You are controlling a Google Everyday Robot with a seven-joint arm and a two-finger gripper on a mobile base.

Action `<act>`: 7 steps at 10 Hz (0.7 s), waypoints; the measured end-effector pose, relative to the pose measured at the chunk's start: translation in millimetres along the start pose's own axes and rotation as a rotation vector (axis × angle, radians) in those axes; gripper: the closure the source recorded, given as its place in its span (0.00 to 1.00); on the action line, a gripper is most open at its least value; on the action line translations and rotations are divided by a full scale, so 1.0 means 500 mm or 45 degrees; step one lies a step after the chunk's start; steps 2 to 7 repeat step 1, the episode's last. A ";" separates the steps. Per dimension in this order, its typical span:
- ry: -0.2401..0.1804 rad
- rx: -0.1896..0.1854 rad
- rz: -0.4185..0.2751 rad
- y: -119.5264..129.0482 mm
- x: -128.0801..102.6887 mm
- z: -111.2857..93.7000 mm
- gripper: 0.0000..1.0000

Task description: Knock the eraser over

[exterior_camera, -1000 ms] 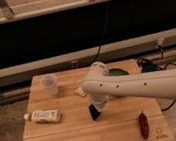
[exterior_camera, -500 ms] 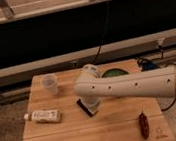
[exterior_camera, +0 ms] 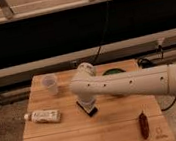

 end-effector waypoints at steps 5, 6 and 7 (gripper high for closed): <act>-0.007 -0.001 -0.004 0.000 -0.003 0.000 1.00; -0.007 -0.001 -0.004 0.000 -0.003 0.000 1.00; -0.007 -0.001 -0.004 0.000 -0.003 0.000 1.00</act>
